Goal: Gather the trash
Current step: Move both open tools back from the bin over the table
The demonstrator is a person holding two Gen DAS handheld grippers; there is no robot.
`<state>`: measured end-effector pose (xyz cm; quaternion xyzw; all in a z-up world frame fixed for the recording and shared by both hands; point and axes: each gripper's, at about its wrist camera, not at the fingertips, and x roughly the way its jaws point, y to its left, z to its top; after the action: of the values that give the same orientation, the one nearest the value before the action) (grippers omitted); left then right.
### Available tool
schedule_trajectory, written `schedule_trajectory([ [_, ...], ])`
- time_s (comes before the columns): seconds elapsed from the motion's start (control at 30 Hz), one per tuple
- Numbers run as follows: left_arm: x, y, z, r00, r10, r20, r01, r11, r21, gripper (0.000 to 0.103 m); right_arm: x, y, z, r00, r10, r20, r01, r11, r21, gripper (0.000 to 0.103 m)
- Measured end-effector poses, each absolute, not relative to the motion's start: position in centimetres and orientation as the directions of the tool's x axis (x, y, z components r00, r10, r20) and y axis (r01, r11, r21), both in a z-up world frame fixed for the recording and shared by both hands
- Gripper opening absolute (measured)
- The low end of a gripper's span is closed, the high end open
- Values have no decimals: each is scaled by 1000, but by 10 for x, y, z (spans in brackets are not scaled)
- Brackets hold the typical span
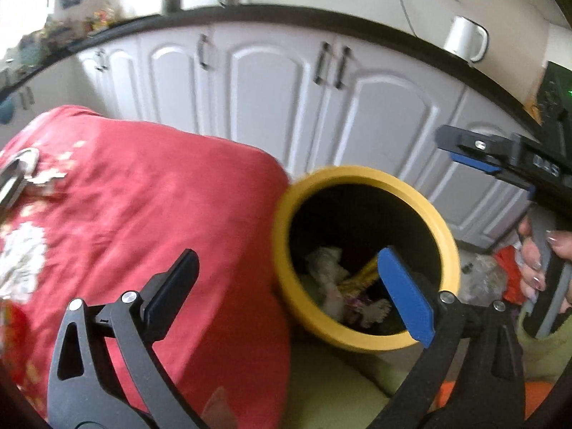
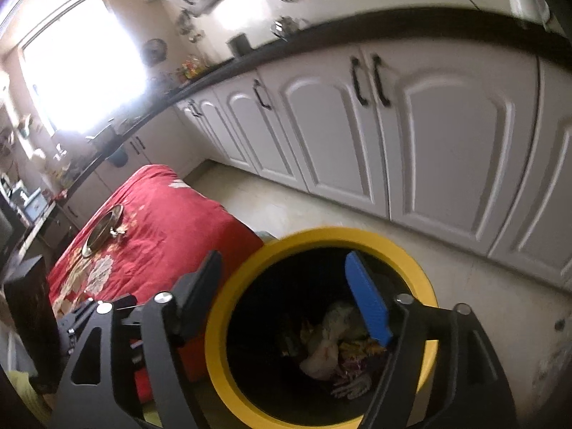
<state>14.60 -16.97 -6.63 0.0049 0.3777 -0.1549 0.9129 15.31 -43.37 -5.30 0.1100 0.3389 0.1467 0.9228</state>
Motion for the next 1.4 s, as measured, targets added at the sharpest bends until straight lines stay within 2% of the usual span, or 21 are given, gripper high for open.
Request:
schedule_trajectory([
  [0.1,143,-153,-58,703,-240,-669,240,966,-94,92,147,-415,-42,740,359,-569,-255,932,256,78],
  [0.23,137,-128,-45,751,-196,-631,184,979,-86,92,140,-389,-32,739,385,-552,-327,922,206,78],
  [0.8,109,-23,-13,848,-30,-529,-29,994,-102,92,144,-301,-4,665,504,-551,-482,853,199,79],
  [1.1,92,27,-18,850,48,-525,-120,987,-104,92,155,-246,3,626,541,-562,-553,816,169,79],
  [1.4,84,67,-36,807,91,-584,-169,982,-80,92,179,-191,0,592,562,-578,-603,784,145,79],
])
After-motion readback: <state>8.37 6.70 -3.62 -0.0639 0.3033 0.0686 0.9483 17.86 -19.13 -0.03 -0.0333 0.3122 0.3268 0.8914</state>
